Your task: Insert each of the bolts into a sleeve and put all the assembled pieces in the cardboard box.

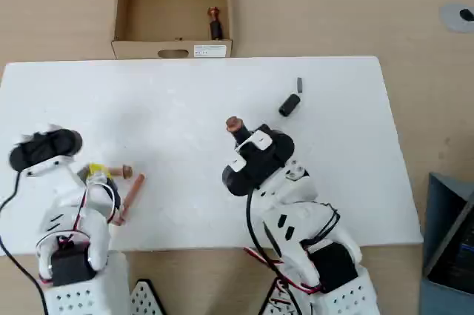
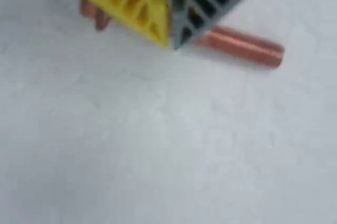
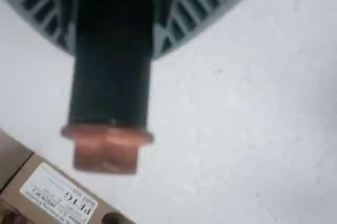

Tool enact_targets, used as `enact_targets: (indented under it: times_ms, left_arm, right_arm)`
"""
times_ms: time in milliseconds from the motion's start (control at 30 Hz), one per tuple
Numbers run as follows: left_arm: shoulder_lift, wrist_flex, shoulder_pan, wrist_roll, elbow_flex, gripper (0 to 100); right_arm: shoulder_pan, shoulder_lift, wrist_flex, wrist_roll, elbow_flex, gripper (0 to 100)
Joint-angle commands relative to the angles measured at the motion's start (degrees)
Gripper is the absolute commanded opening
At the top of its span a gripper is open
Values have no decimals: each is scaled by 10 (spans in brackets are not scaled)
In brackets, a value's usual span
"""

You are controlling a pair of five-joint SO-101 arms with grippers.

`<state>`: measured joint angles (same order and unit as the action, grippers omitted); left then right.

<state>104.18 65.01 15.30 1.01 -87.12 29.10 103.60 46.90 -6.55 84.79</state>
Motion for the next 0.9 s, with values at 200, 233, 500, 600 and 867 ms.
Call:
enact_targets:
  times_ms: [200,233,500,600,867]
  left_arm:
    - [4,-5,8,-25,-61,2]
    - [4,-5,8,-25,-61,2]
    - [4,-5,8,-24,-60,3]
    - [4,-5,8,-25,-60,3]
    - [4,-5,8,-24,-60,3]
  right_arm:
    - [-11,-118,-23,4,-146,9]
    - [-11,-154,-35,4,-168,9]
    - [-21,-486,-127,0,-369,9]
    - [-40,-618,-170,0,-460,9]
    - [-75,-954,-190,0,-770,9]
